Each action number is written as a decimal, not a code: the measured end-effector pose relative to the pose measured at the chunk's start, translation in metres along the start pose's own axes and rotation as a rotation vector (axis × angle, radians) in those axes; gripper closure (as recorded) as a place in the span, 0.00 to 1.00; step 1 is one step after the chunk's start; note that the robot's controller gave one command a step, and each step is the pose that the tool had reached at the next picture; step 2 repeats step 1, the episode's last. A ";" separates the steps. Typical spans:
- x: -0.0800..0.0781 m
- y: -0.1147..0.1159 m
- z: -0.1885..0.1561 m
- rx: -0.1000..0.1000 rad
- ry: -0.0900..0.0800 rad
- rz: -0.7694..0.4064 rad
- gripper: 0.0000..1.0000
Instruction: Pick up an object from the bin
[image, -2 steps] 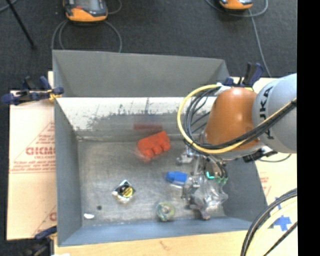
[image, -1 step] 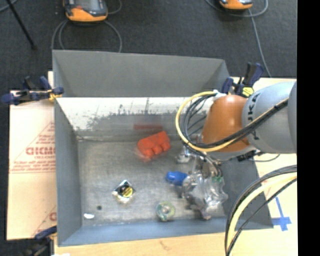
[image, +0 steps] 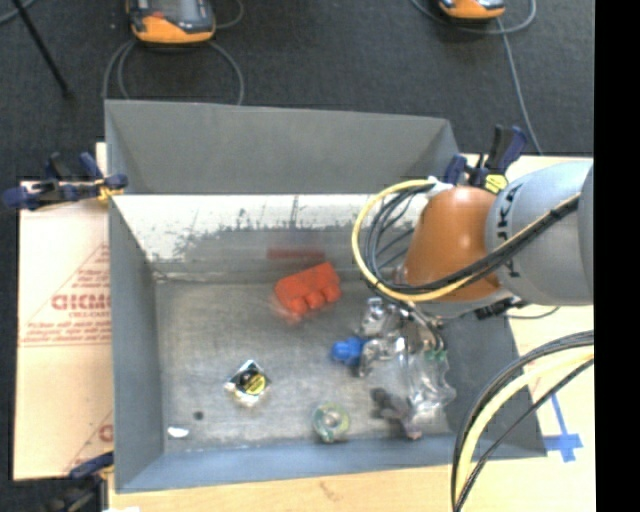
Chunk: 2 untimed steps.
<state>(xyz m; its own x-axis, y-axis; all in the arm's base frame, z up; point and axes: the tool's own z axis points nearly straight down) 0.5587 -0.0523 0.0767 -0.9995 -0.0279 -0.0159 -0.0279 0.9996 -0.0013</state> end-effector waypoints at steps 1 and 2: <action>0.000 0.010 -0.147 0.000 0.003 0.008 1.00; 0.000 0.010 -0.147 0.000 0.003 0.008 1.00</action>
Offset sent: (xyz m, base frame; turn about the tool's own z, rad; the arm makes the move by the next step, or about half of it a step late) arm -0.0051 0.0110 0.1410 0.0103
